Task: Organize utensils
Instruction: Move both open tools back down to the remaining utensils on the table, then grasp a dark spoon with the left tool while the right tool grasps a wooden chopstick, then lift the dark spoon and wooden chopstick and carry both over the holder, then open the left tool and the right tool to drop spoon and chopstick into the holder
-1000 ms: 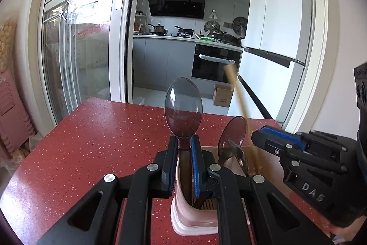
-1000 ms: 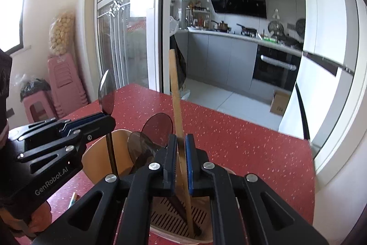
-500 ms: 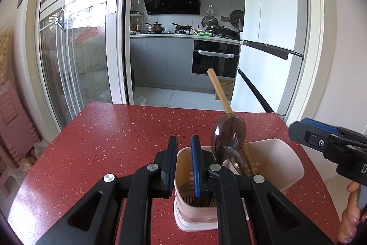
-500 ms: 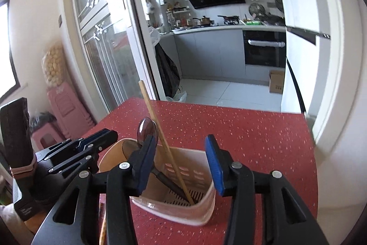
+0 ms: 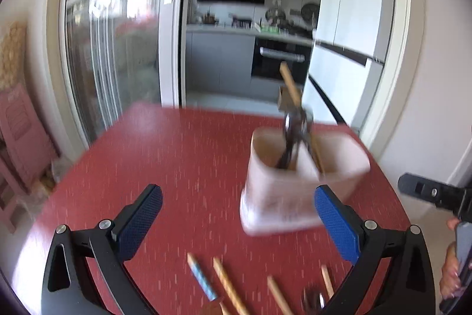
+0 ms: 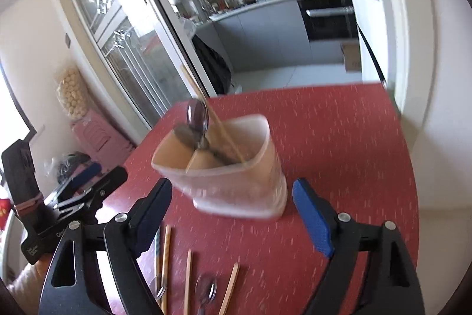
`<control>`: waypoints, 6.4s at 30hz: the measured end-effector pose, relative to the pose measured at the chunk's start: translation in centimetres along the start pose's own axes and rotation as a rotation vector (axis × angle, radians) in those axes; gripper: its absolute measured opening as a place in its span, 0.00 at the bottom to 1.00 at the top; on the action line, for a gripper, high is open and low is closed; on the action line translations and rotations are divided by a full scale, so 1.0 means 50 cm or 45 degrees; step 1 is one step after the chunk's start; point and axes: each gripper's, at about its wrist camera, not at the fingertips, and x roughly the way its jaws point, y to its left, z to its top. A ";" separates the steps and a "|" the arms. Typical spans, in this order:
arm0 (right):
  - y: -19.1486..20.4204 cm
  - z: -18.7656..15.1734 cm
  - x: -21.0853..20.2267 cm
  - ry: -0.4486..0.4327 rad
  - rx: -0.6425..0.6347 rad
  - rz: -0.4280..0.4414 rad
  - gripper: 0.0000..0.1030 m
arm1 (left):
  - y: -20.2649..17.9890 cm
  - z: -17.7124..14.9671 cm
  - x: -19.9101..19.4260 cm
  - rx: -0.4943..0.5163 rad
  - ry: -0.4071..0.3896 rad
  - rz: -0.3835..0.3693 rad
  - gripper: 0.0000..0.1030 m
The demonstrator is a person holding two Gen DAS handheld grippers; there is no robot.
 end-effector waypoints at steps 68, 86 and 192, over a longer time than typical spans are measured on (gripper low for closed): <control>0.118 -0.246 0.201 0.813 -0.153 -0.519 0.53 | -0.003 -0.316 -0.009 0.264 0.587 -0.035 0.99; 0.168 -0.248 0.234 0.861 -0.190 -0.438 0.06 | -0.062 -0.299 -0.012 0.410 0.661 -0.104 0.40; 0.105 0.099 0.184 -0.276 -0.520 -0.166 0.06 | -0.044 0.114 0.174 0.006 -0.191 -0.038 0.40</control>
